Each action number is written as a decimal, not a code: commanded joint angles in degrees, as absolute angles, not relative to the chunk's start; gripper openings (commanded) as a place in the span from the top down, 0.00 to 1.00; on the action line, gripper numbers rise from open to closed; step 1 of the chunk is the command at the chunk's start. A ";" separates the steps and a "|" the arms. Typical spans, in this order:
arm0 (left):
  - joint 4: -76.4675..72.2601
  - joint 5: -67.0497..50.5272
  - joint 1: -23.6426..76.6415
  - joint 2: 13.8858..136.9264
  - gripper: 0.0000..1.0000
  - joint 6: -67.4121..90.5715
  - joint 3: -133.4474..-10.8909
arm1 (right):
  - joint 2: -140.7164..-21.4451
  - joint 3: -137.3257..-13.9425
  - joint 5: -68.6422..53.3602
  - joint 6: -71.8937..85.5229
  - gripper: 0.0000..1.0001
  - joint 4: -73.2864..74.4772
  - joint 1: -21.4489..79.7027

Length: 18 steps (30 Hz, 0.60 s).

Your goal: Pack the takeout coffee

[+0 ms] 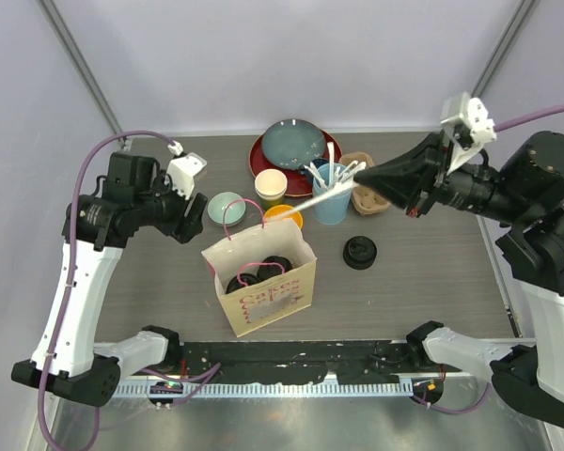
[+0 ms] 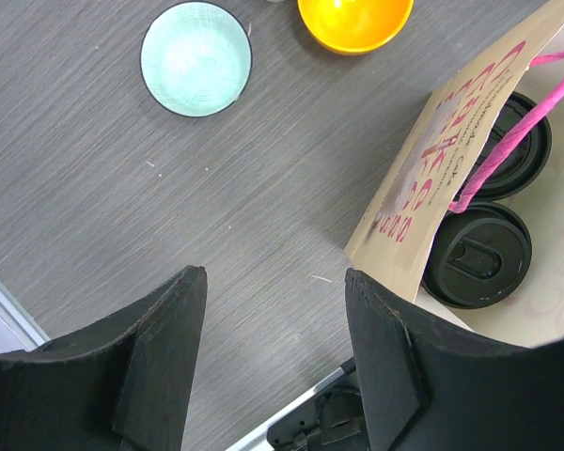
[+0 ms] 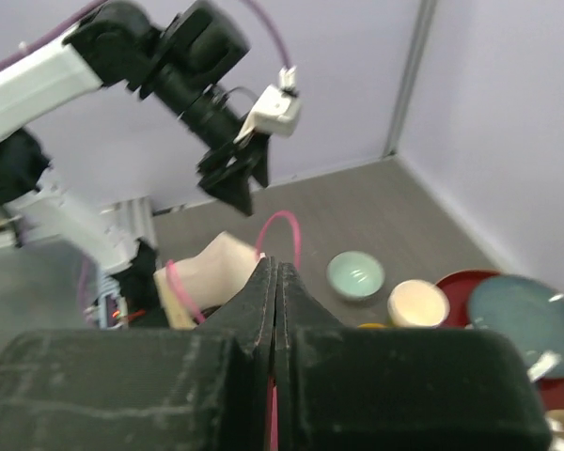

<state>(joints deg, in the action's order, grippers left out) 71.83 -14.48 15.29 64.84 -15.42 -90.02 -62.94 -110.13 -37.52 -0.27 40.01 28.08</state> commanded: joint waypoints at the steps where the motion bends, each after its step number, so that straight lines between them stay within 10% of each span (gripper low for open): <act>1: 69.96 -14.24 15.12 63.37 0.36 -15.03 -89.03 | -61.27 -102.94 -48.24 3.78 0.99 42.46 28.21; 18: 69.52 -13.36 15.12 63.02 0.36 -15.03 -87.63 | -68.63 -87.96 -47.56 5.38 0.99 25.28 34.97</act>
